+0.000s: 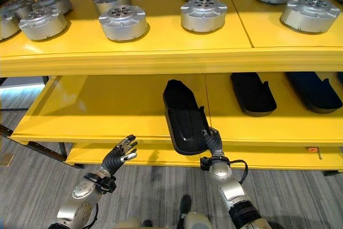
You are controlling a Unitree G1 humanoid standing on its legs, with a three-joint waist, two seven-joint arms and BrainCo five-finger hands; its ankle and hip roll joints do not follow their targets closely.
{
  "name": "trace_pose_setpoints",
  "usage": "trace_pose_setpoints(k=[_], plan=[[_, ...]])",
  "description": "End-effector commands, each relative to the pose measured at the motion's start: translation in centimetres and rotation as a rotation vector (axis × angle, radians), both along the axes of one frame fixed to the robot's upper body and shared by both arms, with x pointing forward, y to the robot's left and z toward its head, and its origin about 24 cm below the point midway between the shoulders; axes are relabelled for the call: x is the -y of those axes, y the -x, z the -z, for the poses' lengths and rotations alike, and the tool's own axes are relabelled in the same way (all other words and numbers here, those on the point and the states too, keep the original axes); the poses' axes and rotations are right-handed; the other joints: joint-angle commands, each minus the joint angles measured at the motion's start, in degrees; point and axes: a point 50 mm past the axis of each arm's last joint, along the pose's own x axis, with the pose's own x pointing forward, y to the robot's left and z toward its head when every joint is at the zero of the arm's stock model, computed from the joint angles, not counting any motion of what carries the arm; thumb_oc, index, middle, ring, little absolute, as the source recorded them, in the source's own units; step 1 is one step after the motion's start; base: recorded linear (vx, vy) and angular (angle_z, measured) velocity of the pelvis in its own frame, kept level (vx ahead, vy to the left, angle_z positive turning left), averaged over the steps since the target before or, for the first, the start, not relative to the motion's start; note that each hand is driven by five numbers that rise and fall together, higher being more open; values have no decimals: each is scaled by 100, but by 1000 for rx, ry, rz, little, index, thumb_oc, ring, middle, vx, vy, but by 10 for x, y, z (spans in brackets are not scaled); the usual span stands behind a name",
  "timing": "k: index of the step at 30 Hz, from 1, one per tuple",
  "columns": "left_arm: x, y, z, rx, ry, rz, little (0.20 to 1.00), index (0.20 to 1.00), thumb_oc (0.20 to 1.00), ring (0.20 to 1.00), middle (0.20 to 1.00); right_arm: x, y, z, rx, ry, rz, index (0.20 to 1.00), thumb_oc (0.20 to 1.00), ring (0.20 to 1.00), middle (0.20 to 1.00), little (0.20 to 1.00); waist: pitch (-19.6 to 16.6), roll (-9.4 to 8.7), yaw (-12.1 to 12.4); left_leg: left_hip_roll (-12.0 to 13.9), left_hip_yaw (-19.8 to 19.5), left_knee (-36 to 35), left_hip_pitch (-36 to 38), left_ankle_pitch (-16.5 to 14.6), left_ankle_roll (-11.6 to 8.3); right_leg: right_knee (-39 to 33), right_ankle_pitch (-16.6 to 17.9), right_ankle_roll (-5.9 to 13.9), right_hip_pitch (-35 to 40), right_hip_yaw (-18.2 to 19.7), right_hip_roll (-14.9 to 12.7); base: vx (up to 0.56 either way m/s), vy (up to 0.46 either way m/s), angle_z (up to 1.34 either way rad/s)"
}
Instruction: Move parts from the plastic box to the shelf.
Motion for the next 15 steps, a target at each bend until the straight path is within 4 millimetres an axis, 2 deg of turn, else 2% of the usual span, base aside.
trace_pose_setpoints(k=[1, 3, 4, 5, 6, 7, 8, 12, 15], plan=[[1, -7, -16, 105, -15, 46, 1000, 1000, 1000, 1000, 1000, -4, -21, -36, 189, -22, -1, 200, 200, 200, 200, 200, -170, 40, -106, 746, 368, -1335, 234, 1360, -214, 312, -360, 593, 511, -161, -318, 41, 278, 23], [2, -8, -17, 109, -6, 62, 1000, 1000, 1000, 1000, 1000, -2, -21, -37, 190, -14, 9, 200, 200, 200, 200, 200, -212, 88, -174, 960, 494, -1967, 361, 1561, -294, 292, -338, 701, 537, -199, -439, 20, 263, 18], [3, -8, -18, 112, -1, 67, 1000, 1000, 1000, 1000, 1000, -2, -20, -37, 190, -11, 13, 200, 200, 200, 200, 200, -207, 97, -171, 986, 421, -2044, 349, 1646, -326, 294, -336, 723, 550, -176, -465, 17, 280, 13], [5, -8, -19, 115, 12, 69, 1000, 1000, 1000, 1000, 1000, -2, -19, -36, 187, -7, 19, 200, 200, 200, 200, 200, -160, 112, -133, 1068, 68, -1993, 183, 1812, -366, 366, -357, 746, 573, -23, -515, 16, 287, 13], [4, -9, -20, 117, 12, 65, 1000, 1000, 1000, 1000, 1000, 2, -19, -35, 177, -25, 24, 200, 200, 200, 200, 200, -171, 96, -151, 980, 78, -2091, 306, 1512, -299, 391, -364, 826, 575, -1, -633, 11, 396, -6], [3, -12, -22, 120, -8, 80, 1000, 1000, 1000, 1000, 1000, 5, -17, -33, 173, -73, 34, 200, 200, 200, 200, 200, -217, 83, -210, 839, 294, -2359, 572, 1191, -240, 465, -311, 945, 565, -91, -793, 19, 381, -37], [3, -13, -21, 122, -32, 98, 1000, 1000, 1000, 1000, 1000, 6, -15, -31, 162, -122, 43, 200, 200, 200, 200, 200, -230, 85, -241, 761, 328, -2413, 682, 1093, -205, 548, -321, 953, 587, -94, -821, 44, 353, -45], [-2, -9, -16, 98, -39, 107, 1000, 1000, 1000, 1000, 1000, 10, -11, -24, 141, -172, 98, 200, 200, 200, 200, 200, -245, 37, -254, 502, 228, -2706, 957, 1004, -5, 503, -233, 1071, 699, 157, -792, 81, 192, 6], [-7, -5, -15, 83, -44, 105, 1000, 1000, 1000, 1000, 1000, 10, -10, -25, 147, -180, 109, 200, 200, 200, 200, 200, -229, -23, -217, 466, 247, -2756, 998, 976, 38, 486, -194, 1144, 697, 180, -830, 61, 13, 13]])
